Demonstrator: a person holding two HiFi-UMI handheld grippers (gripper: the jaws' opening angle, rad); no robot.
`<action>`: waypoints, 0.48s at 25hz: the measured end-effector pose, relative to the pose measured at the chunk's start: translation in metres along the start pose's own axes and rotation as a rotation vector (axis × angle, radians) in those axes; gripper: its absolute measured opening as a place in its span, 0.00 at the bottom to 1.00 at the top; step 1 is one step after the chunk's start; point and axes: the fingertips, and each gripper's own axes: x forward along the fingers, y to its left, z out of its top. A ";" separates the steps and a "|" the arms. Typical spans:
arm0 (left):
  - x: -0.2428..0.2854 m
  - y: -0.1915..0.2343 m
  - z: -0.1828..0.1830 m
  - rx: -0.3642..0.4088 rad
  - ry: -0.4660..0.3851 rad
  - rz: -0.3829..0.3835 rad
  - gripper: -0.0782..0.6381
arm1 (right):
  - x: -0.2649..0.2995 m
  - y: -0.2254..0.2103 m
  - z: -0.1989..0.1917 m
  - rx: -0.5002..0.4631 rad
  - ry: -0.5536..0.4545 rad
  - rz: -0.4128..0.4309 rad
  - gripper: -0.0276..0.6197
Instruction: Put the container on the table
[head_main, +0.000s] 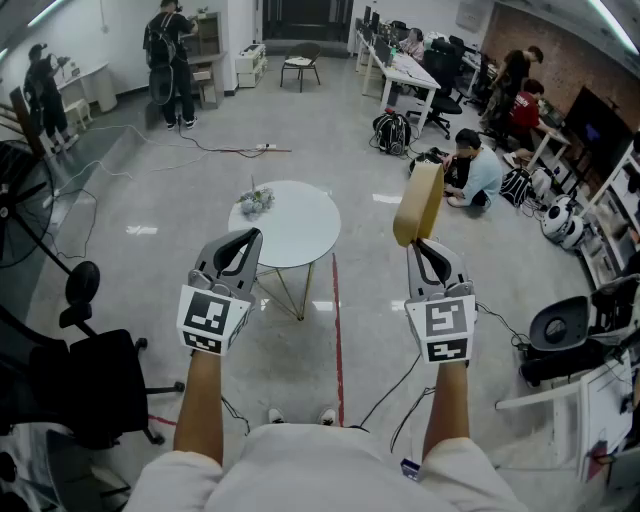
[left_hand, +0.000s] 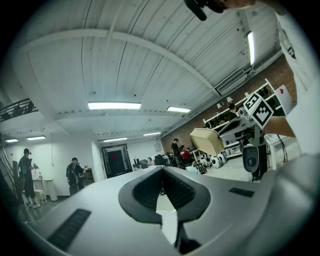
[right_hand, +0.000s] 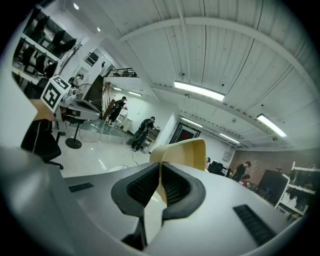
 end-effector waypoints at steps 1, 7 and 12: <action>0.000 -0.001 0.002 0.003 0.001 0.003 0.13 | 0.001 0.000 -0.001 0.000 -0.001 0.007 0.09; 0.002 -0.013 0.004 0.021 0.021 0.036 0.13 | 0.005 -0.006 -0.010 0.021 -0.032 0.063 0.09; 0.019 -0.018 -0.005 0.008 0.048 0.071 0.14 | 0.026 -0.017 -0.022 0.046 -0.048 0.129 0.09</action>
